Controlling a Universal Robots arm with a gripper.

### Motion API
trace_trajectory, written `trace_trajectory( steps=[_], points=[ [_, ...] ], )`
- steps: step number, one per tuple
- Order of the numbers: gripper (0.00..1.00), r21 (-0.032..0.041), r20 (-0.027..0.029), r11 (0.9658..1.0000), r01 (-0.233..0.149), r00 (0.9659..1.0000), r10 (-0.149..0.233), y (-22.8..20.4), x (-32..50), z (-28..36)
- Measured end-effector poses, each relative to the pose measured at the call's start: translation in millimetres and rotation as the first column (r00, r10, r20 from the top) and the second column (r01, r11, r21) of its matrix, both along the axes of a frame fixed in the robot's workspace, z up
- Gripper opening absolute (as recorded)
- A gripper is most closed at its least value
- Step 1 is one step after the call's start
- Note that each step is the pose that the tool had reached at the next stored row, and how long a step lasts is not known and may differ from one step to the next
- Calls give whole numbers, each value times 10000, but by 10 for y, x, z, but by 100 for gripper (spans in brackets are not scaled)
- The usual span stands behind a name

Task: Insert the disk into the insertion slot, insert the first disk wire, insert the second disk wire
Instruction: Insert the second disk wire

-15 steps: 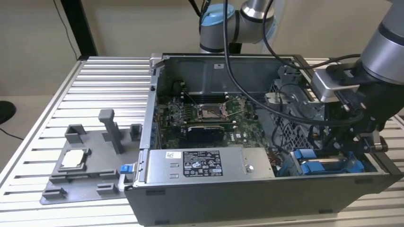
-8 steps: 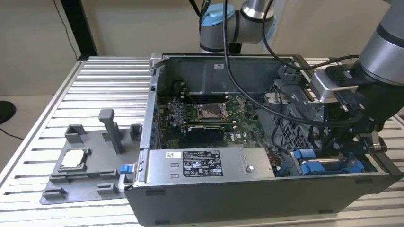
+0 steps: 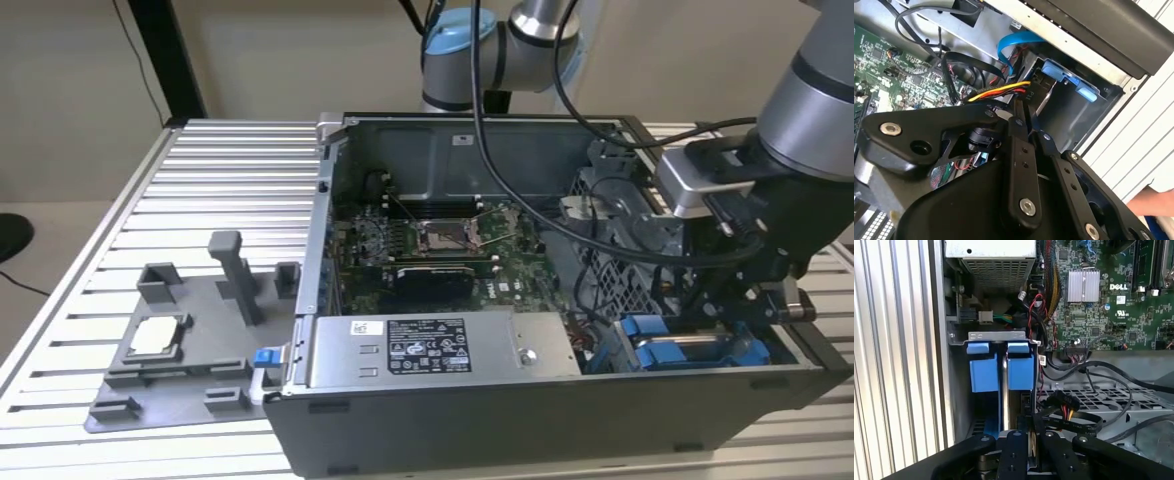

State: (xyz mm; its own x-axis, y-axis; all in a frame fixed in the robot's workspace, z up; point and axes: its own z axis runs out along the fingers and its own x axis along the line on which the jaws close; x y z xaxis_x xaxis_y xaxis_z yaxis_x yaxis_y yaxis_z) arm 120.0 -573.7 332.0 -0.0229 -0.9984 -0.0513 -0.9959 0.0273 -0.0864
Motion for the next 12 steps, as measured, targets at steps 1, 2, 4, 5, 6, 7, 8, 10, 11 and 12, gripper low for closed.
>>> trace_trajectory(
  steps=[1,2,4,5,6,7,8,10,11,12],
  points=[
    [100,8,2,10000,0,10000,0,1,0,7],
    [100,32,4,10000,1,10000,-1,2,0,37],
    [100,3,1,10000,1,10000,-1,1,0,135],
    [100,-2,1,10000,2,10000,-2,1,0,187],
    [100,5,1,10000,2,10000,-2,0,0,228],
    [100,-4,0,10000,2,10000,-2,0,0,277],
    [100,-1,0,10000,3,10000,-3,0,-1,322],
    [100,-5,0,10000,2,10000,-2,0,-1,415],
    [100,-3,0,10000,3,10000,-3,0,-1,460],
    [100,-3,-4,10000,2,10000,-2,0,-1,481]
  ],
)
